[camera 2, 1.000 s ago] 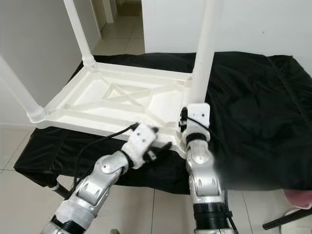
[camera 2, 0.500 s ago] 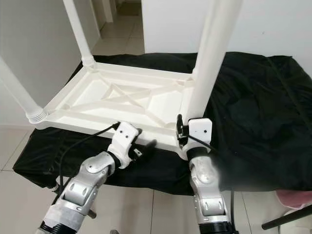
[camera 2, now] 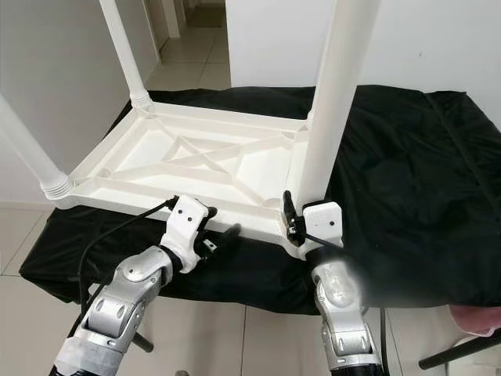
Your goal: Building children table
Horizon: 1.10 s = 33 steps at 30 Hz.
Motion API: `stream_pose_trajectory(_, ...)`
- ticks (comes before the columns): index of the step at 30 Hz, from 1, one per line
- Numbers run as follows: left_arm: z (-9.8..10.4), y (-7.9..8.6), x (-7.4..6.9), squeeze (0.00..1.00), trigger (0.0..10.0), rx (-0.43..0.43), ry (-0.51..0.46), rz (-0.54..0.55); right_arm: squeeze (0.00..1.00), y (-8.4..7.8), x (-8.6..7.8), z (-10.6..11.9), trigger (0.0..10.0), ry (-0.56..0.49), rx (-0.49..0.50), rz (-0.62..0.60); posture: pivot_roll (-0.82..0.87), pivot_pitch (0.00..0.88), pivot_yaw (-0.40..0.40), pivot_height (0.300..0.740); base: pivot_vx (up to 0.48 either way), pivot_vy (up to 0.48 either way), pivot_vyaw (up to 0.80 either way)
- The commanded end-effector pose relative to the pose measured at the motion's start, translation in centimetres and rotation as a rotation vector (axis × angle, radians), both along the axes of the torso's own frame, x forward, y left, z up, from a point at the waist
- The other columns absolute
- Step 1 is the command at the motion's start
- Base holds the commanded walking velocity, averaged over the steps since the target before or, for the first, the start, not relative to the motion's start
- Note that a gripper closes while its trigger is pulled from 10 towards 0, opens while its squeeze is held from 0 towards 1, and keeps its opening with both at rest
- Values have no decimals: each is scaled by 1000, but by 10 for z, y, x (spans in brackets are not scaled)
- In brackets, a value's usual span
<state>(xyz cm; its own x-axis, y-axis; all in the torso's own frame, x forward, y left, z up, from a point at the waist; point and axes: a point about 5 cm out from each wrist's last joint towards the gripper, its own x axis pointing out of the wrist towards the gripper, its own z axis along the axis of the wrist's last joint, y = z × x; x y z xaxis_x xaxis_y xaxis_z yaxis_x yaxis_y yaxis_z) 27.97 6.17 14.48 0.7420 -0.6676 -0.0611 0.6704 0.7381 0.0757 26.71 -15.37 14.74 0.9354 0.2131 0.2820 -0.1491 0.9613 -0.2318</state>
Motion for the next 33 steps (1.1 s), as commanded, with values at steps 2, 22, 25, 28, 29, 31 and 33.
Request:
stream_pose_trajectory(2, 0, 2, -2, 0, 10000, 6, 15, -23, 0, 9, -5, -20, 10000, 97, -27, 78, -34, 63, 74, 740, 0, 0, 0)
stream_pose_trajectory(22, 5, -3, -3, 0, 10000, 27, -20, -32, 0, 14, 6, -24, 10000, 254, 48, 299, -30, 28, 67, 740, 0, 0, 0)
stream_pose_trajectory(25, 5, -3, -3, 0, 10000, 29, -24, -31, 0, 14, 7, -25, 10000, 271, 62, 311, -28, 22, 65, 740, 0, 0, 0)
stream_pose_trajectory(28, 5, -3, -4, 0, 10000, 31, -26, -28, 0, 13, 7, -29, 10000, 307, 67, 304, -25, 19, 64, 740, 0, 0, 0)
stream_pose_trajectory(29, 5, -3, -4, 0, 10000, 30, -25, -28, 0, 12, 7, -31, 10000, 318, 68, 297, -25, 19, 64, 740, 0, 0, 0)
stream_pose_trajectory(31, 4, -3, -5, 0, 10000, 30, -24, -28, 0, 11, 7, -33, 10000, 332, 79, 294, -25, 19, 64, 740, 0, 0, 0)
stream_pose_trajectory(33, 4, -3, -6, 0, 10000, 33, -24, -29, 0, 10, 6, -36, 10000, 355, 113, 280, -22, 19, 63, 740, 0, 0, 0)
